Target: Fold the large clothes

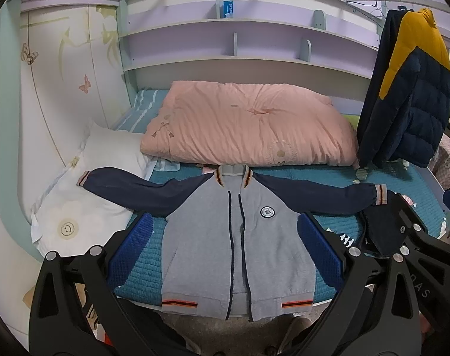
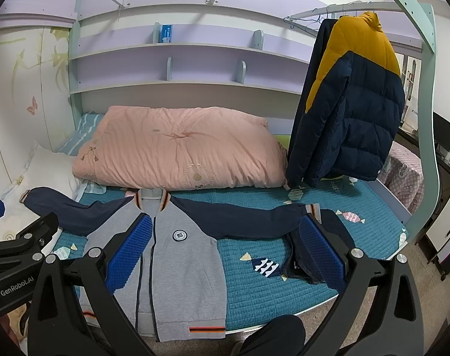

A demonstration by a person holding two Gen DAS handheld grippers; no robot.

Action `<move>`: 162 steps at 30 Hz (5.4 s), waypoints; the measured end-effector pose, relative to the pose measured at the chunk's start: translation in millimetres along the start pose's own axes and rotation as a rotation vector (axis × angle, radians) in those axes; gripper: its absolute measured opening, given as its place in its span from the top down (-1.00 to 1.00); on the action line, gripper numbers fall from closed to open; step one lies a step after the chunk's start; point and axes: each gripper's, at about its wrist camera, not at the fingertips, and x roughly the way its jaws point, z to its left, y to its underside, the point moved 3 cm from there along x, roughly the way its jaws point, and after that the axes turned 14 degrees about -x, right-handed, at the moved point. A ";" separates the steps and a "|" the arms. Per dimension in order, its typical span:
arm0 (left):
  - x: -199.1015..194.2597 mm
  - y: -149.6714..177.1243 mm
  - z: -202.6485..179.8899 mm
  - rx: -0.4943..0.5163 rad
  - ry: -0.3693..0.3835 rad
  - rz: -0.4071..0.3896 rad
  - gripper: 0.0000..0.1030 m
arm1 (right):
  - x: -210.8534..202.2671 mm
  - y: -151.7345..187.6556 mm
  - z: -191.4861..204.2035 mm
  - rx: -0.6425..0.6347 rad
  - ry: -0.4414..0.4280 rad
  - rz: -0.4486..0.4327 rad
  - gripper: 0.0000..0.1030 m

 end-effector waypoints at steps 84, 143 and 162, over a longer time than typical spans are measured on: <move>-47.1 13.7 -14.5 0.021 0.160 0.024 -0.90 | -58.5 15.6 -11.5 0.007 0.108 -0.005 -0.86; 289.9 -101.9 408.5 -0.658 -0.169 0.317 -0.90 | 302.1 -97.8 341.4 -0.145 -0.662 0.398 -0.10; 418.4 -119.2 552.9 -0.951 -0.175 0.464 -0.74 | 476.3 -5.0 462.8 -0.173 -0.753 0.815 0.93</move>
